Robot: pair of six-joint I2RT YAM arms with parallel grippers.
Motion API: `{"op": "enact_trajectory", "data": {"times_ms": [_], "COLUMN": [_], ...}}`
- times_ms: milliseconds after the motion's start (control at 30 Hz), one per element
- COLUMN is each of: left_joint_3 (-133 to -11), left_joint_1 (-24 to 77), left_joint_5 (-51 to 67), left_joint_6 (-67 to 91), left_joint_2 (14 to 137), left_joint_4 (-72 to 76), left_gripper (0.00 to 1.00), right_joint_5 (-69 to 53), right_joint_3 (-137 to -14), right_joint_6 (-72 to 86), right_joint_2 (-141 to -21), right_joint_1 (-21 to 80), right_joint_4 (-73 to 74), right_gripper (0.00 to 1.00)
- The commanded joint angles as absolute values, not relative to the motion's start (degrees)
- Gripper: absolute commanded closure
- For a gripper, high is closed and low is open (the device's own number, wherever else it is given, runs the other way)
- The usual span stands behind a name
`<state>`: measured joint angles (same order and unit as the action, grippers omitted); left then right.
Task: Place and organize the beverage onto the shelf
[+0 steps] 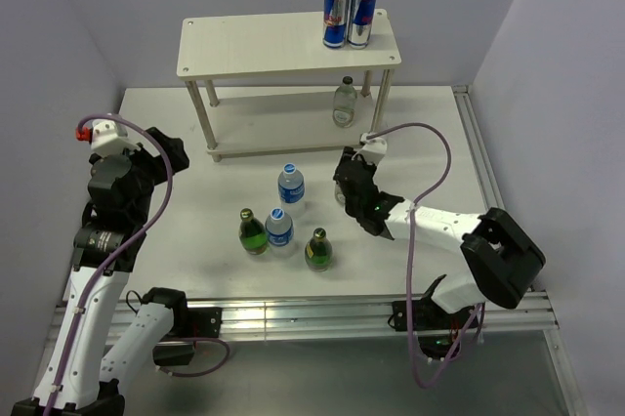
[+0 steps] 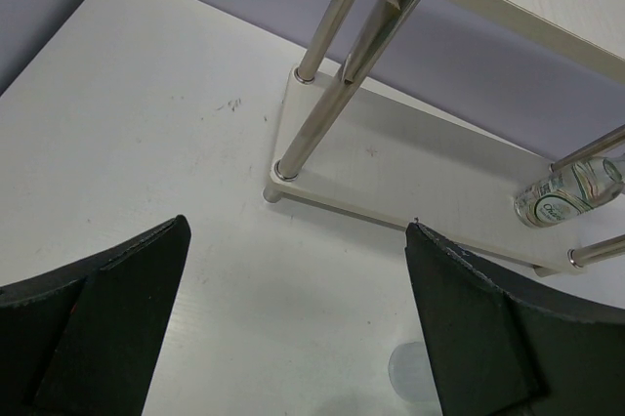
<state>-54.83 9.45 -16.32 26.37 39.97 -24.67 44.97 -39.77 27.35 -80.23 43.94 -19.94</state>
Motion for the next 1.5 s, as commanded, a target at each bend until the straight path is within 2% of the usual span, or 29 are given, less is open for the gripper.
{"op": "enact_trajectory", "data": {"times_ms": [0, 33, 167, 300, 633, 1133, 1467], "left_joint_3": [-55.2, -55.2, -55.1, -55.2, -55.3, -55.2, -55.3], "left_joint_1": [9.1, 9.1, 9.1, 8.7, 7.6, 7.6, 7.3], "left_joint_5": [-15.4, -15.3, -15.3, -14.6, -13.4, -12.9, -12.9], "left_joint_6": [26.0, 26.0, 26.0, 26.0, 26.1, 26.1, 26.1], "left_joint_2": [39.8, 39.8, 40.0, 40.1, 40.2, 40.0, 39.7], "left_joint_4": [-23.1, -23.1, -23.1, -23.1, -22.9, -22.9, -22.9], "left_gripper": [0.01, 0.01, 0.01, 0.01, 0.01, 0.01, 0.01], "right_joint_5": [46.4, 46.5, 46.8, 46.0, 45.2, 46.6, 48.1], "right_joint_3": [-42.5, -42.8, -44.2, -45.0, -56.1, -76.7, -84.6], "right_joint_6": [27.9, 28.0, 28.8, 28.6, 22.1, 6.8, 1.8], "right_joint_2": [-82.3, -82.7, -84.4, -84.1, -84.9, -100.2, -106.2], "right_joint_1": [42.7, 42.4, 41.9, 41.9, 41.9, 41.8, 41.7], "right_joint_4": [-22.7, -22.4, -20.7, -20.4, -19.7, -24.2, -30.1], "right_gripper": [0.54, 0.7, 0.79, 0.99, 1.0, 1.0, 1.0]}}
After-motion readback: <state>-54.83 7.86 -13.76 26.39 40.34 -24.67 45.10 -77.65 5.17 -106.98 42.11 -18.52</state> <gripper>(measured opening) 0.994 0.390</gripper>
